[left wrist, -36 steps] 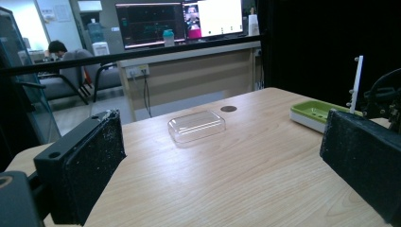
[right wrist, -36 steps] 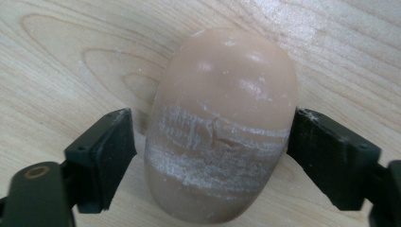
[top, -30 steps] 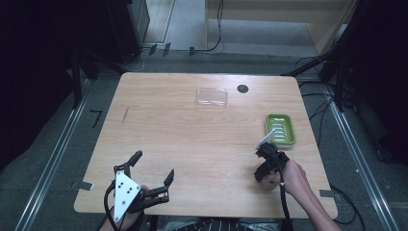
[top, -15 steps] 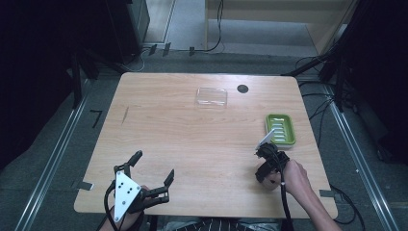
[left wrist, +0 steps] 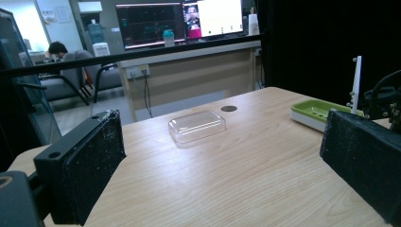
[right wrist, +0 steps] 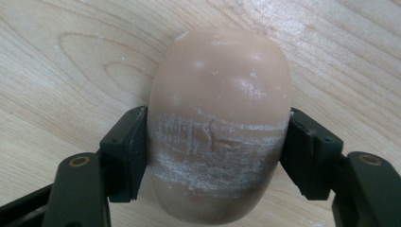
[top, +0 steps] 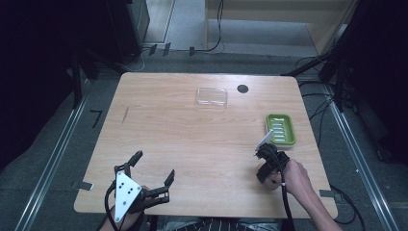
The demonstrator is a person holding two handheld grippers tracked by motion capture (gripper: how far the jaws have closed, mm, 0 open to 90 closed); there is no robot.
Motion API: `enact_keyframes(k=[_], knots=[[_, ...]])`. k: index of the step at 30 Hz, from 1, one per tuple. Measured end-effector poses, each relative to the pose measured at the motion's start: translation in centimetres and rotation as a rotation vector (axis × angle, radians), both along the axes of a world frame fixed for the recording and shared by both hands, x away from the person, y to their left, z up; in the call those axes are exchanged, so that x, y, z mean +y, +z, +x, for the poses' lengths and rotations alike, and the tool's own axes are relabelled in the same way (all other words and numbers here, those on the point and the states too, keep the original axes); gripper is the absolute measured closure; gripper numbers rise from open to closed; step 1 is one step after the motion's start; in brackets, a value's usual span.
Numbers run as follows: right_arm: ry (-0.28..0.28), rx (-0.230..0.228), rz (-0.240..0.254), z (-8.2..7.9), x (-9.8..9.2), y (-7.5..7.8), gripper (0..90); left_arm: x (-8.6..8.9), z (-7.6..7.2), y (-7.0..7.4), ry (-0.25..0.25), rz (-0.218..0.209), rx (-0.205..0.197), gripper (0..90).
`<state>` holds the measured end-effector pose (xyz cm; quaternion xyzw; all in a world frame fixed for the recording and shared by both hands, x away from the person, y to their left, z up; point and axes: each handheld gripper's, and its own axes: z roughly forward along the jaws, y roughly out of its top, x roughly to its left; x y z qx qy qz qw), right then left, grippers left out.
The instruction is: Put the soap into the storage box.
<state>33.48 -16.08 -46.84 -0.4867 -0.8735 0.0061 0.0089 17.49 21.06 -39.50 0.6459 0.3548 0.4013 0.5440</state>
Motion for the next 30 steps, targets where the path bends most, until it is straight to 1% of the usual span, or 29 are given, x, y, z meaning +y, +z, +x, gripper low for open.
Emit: enact_keyframes(k=[2,4,7,12,20,27,30], knots=[[0.006,0.001,0.007,0.1,-0.1,0.0,33.2,0.0,0.0,0.0,0.001,0.0,0.0,1.1],[0.007,0.016,0.021,0.2,-0.4,0.1,33.3,0.0,0.0,0.0,0.001,0.0,0.0,1.1],[0.012,0.033,0.028,0.4,-0.6,0.1,33.5,0.0,0.1,0.0,0.001,-0.002,-0.001,1.1],[0.024,0.057,0.016,0.5,-0.8,0.2,33.6,0.0,0.1,0.0,-0.001,0.0,0.0,1.1],[0.04,0.058,0.003,0.6,-1.1,0.7,33.8,-0.1,0.1,0.0,-0.002,0.001,0.0,1.2],[0.042,0.083,-0.013,0.8,-1.4,0.8,33.9,-0.1,0.1,0.0,-0.003,0.0,-0.001,1.1],[0.047,0.079,-0.015,1.0,-1.6,1.1,33.9,0.0,0.1,0.0,-0.004,0.0,-0.001,1.1]])
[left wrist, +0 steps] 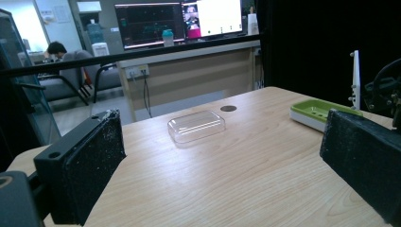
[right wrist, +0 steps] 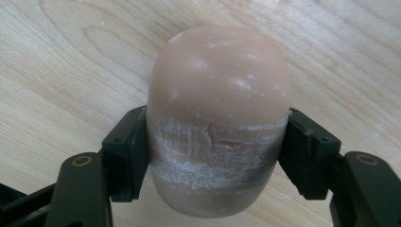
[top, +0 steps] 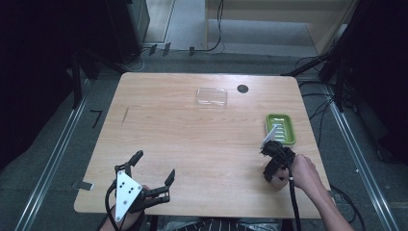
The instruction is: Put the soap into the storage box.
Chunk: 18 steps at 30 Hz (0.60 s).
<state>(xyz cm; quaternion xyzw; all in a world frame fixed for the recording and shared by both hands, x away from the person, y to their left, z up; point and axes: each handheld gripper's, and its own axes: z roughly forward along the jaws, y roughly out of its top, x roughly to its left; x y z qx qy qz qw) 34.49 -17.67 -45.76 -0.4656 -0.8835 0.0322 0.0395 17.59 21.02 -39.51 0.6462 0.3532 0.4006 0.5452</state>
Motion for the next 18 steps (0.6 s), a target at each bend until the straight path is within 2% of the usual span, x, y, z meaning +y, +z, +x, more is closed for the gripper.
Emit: enact_keyframes(k=[18], knots=[[-0.015,0.025,-0.014,1.6,-1.4,1.2,34.0,0.0,0.0,0.0,0.0,-0.001,-0.001,1.1]])
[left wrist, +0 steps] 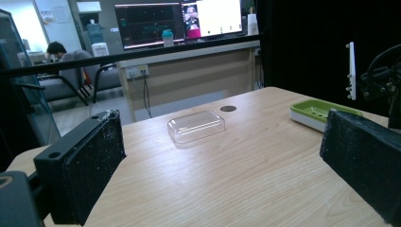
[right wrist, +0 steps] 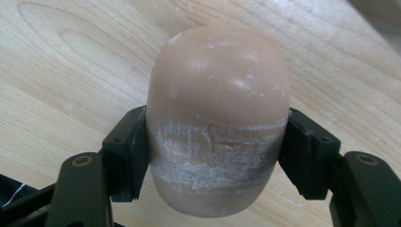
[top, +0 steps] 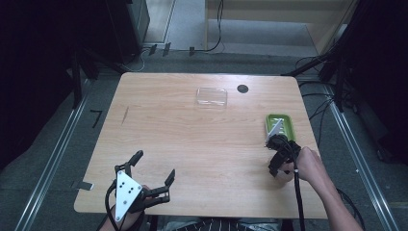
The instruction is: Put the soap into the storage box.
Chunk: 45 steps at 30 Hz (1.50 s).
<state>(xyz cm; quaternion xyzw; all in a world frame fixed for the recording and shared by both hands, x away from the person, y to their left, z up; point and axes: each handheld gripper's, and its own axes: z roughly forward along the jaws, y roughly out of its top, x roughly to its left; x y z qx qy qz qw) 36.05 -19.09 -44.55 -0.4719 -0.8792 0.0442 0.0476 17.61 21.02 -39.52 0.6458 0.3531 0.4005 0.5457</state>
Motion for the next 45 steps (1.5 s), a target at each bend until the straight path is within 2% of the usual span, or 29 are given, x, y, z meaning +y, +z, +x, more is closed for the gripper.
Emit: enact_keyframes(k=[14,45], knots=[[-0.028,-0.002,-0.008,1.1,-1.0,0.7,34.0,0.0,0.0,0.0,0.0,0.003,0.002,1.2],[-0.034,0.005,-0.005,3.4,-1.7,2.5,34.1,-0.1,0.0,0.0,-0.003,0.004,0.001,1.2]])
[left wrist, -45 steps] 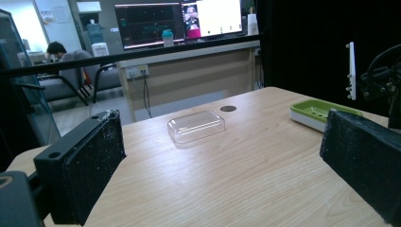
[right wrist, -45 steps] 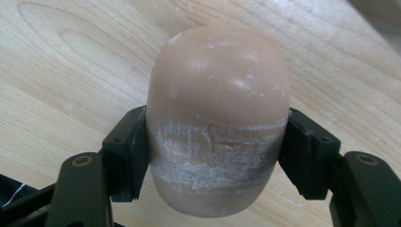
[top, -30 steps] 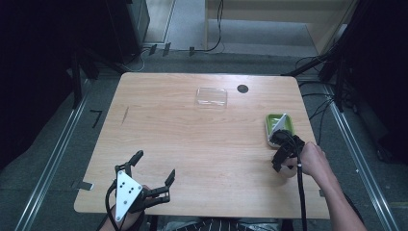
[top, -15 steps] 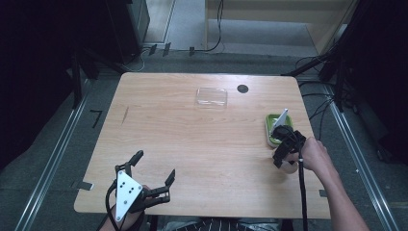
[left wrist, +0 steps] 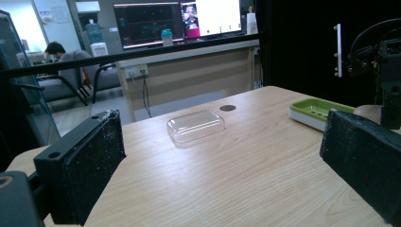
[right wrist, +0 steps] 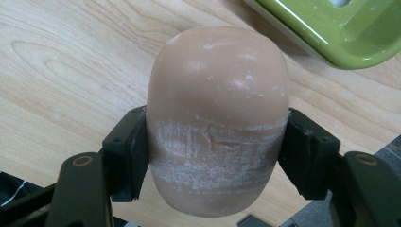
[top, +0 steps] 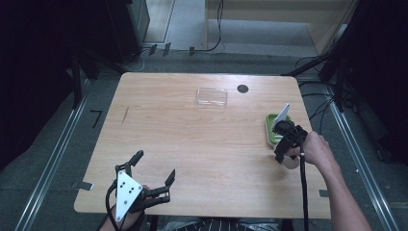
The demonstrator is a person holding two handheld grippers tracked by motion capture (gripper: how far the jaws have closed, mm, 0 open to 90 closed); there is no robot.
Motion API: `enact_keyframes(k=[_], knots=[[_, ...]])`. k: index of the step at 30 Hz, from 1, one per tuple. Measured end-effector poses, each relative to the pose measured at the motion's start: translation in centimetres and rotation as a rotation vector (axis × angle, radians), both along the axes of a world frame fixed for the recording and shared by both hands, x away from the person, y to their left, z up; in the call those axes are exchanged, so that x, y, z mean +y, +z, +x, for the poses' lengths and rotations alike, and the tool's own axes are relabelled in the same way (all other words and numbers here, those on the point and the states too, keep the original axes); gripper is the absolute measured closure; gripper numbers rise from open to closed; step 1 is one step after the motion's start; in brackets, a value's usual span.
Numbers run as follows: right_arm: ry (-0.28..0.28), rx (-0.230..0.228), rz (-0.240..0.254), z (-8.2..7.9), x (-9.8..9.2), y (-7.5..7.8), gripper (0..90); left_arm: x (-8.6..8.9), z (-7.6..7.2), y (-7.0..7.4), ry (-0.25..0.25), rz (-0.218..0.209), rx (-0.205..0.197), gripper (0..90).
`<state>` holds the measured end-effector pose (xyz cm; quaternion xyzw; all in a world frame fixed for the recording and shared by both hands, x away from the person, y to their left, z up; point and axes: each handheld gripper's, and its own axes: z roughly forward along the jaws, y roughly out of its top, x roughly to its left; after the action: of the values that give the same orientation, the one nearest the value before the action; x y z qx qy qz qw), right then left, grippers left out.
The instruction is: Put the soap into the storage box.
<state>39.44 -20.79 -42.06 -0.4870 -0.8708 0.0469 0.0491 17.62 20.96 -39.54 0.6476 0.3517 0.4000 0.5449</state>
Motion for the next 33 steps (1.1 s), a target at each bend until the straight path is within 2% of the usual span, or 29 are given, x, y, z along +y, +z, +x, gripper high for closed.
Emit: enact_keyframes(k=[33], knots=[[-0.025,-0.021,0.01,3.0,-0.4,2.1,34.0,0.0,0.0,0.0,-0.004,0.0,0.0,1.1]])
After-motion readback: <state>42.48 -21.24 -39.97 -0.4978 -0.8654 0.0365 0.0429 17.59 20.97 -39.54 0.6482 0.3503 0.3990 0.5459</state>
